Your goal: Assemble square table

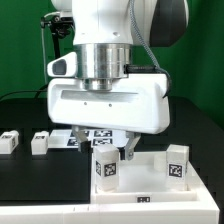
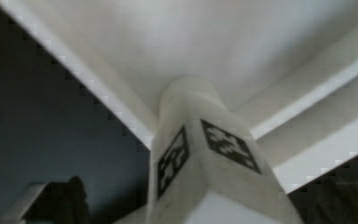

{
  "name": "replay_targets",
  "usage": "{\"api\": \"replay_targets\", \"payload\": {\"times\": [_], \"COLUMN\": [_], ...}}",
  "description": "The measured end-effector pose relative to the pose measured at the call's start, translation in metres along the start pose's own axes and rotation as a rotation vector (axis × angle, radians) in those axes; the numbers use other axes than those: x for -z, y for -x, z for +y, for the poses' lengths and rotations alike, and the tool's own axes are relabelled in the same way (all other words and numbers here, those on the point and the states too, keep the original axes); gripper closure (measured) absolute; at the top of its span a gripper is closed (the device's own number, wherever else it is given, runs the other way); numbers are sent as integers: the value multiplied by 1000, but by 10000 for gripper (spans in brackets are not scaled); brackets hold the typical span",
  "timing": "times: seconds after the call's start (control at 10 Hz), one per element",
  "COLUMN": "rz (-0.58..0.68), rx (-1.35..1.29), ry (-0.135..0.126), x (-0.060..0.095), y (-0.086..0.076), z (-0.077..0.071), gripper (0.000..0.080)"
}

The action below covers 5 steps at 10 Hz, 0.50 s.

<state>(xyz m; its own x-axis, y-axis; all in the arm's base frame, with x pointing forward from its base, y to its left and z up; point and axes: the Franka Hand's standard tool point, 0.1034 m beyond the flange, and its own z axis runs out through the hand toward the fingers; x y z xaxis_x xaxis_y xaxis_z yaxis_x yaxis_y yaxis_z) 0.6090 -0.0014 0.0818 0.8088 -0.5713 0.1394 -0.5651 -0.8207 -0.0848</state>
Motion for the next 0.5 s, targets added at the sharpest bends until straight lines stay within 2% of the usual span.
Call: {"api": "replay_targets", "payload": {"times": [0.1, 0.5], "rz": [-3, -3], "rx": [-2, 385], "ry": [-1, 6], "x": [-1, -1], "y": [2, -1], "z": [-1, 1], "gripper": [151, 150]}}
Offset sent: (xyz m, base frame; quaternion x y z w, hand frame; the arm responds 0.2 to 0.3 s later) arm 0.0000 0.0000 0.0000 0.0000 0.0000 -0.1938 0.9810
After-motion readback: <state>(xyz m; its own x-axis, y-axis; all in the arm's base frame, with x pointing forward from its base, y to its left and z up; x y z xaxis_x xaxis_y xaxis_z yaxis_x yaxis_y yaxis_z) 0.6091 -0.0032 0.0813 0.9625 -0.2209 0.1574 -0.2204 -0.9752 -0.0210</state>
